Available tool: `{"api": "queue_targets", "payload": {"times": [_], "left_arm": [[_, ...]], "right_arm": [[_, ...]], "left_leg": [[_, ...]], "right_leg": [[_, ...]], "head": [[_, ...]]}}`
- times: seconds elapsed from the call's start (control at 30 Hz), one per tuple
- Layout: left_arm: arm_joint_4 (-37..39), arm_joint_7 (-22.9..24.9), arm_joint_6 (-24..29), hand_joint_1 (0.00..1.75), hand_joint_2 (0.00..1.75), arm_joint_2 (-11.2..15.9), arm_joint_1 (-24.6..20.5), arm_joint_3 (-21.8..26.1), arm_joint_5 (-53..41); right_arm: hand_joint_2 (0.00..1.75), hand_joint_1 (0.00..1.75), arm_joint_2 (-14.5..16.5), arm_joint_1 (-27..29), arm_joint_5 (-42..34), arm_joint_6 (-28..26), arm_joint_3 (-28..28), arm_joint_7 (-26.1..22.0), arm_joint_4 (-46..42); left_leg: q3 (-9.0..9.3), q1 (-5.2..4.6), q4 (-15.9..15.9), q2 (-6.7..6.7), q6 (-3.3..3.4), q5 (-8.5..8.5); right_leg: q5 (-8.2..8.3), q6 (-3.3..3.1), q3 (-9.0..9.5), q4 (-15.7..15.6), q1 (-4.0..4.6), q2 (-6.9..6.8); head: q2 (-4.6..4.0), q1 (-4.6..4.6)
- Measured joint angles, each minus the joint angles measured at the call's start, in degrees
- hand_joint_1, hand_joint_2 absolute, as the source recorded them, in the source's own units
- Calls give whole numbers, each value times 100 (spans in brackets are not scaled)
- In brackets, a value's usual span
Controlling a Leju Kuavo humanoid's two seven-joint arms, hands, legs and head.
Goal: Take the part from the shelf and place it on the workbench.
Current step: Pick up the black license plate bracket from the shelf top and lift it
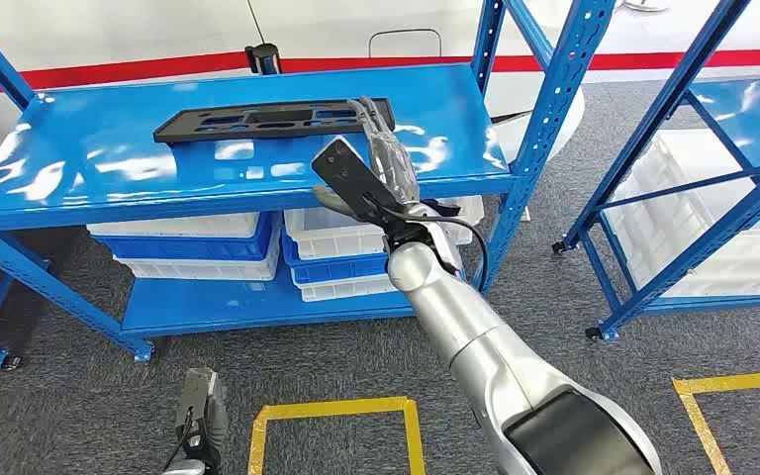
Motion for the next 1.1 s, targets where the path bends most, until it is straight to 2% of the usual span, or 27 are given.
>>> {"api": "queue_targets", "payload": {"times": [0.1,0.17,0.23,0.27,0.33,0.37,0.4,0.43,0.5,0.53,0.57,0.6,0.63,0.7,0.77,0.87,0.9,0.93,0.97,1.0,1.03,1.1], "left_arm": [[23,89,-9,0,0,2,106,93,73],[37,124,-15,0,0,-4,205,154,108],[44,129,-16,0,0,-10,246,195,110],[45,131,-15,0,0,-10,253,215,110],[48,134,-15,0,0,-4,269,243,110],[52,137,-14,0,0,-3,285,253,110],[56,143,-10,0,0,-2,305,262,112],[60,150,-6,0,0,-3,326,271,132],[67,158,-10,0,0,-10,373,327,236],[72,157,-12,0,0,-16,399,372,302],[79,154,-11,0,0,-24,427,424,358],[86,154,-4,0,0,-32,459,473,399],[94,157,2,0,0,-38,491,517,436],[106,159,19,0,0,-45,549,602,504],[115,157,43,0,0,-48,578,682,549],[128,168,69,0,0,-50,623,773,577],[133,181,83,0,0,-50,644,797,577],[137,205,98,0,0,-50,662,816,578],[141,235,118,0,0,-50,673,834,579],[144,273,141,0,0,-51,679,852,579],[149,316,169,0,0,-57,679,867,577],[157,414,241,0,0,-75,680,885,553]], "right_arm": [[175,0,1,-74,10,-16,1,-43,11],[175,0,-3,-109,21,-31,1,-63,13],[175,0,-8,-128,32,-39,3,-72,13],[175,0,-10,-137,38,-40,4,-74,15],[175,0,-23,-144,44,-40,7,-78,31],[175,0,-34,-135,45,-40,8,-78,43],[175,0,-44,-126,47,-40,8,-78,54],[175,0,-51,-120,55,-40,8,-79,62],[175,0,-55,-123,84,-39,1,-88,69],[175,0,-57,-127,105,-39,-10,-99,70],[175,0,-57,-132,123,-37,-22,-112,74],[175,0,-60,-134,143,-34,-35,-124,77],[175,0,-62,-136,161,-27,-49,-136,79],[175,0,-52,-138,185,-7,-67,-147,75],[175,0,-25,-154,192,5,-73,-150,68],[175,0,0,-127,206,-2,-74,-140,66],[175,0,1,-95,222,-11,-75,-134,66],[175,0,1,-63,248,-23,-77,-128,66],[175,0,1,-36,276,-36,-78,-122,65],[175,0,2,-17,308,-47,-79,-117,63],[175,0,3,-6,343,-56,-81,-107,61],[175,0,5,16,415,-65,-86,-69,45]], "left_leg": [[129,-25,-261,-14,51,-41],[183,-35,-310,-18,120,-92],[250,-35,-329,-30,199,-117],[282,-37,-336,-40,234,-130],[325,-53,-335,-56,287,-177],[354,-64,-334,-63,302,-205],[391,-75,-334,-70,311,-238],[442,-89,-333,-77,313,-274],[568,-112,-337,-85,304,-361],[629,-126,-336,-87,290,-408],[670,-134,-342,-87,266,-451],[704,-138,-342,-87,237,-475],[731,-143,-327,-86,206,-485],[749,-133,-241,-77,157,-513],[600,-109,107,-71,103,-653],[4,-44,999,-67,-11,-972],[-151,-21,1124,-64,-42,-975],[-211,2,1056,-62,-65,-865],[-167,23,798,-59,-80,-649],[-41,41,399,-56,-90,-380],[90,42,34,-53,-90,-228],[270,19,-365,-54,-24,-157]], "right_leg": [[-51,72,33,-3,57,26],[-76,130,64,-3,87,31],[-178,152,-27,215,93,-8],[-285,145,-182,499,88,-30],[-530,112,-642,1282,83,-55],[-594,114,-864,1590,84,-56],[-572,129,-993,1701,90,-56],[-454,156,-1016,1599,99,-56],[6,194,-781,841,125,-72],[174,165,-652,451,143,-87],[261,111,-545,177,170,-101],[295,43,-481,31,198,-111],[275,-33,-455,-3,210,-112],[330,-119,-307,-67,160,-100],[318,-180,-156,-113,97,-98],[238,-220,-64,-121,95,-88],[206,-214,-37,-120,91,-76],[173,-198,-1,-119,84,-63],[137,-175,41,-118,74,-51],[99,-145,86,-118,66,-43],[62,-108,125,-114,68,-38],[4,-30,165,-122,86,-36]], "head": [[0,-5],[0,1],[0,5],[0,5],[0,8],[0,6],[0,9],[0,8],[0,9],[0,3],[0,5],[0,5],[0,9],[0,16],[0,10],[0,8],[0,7],[0,5],[0,5],[0,2],[0,1],[0,-1]]}}
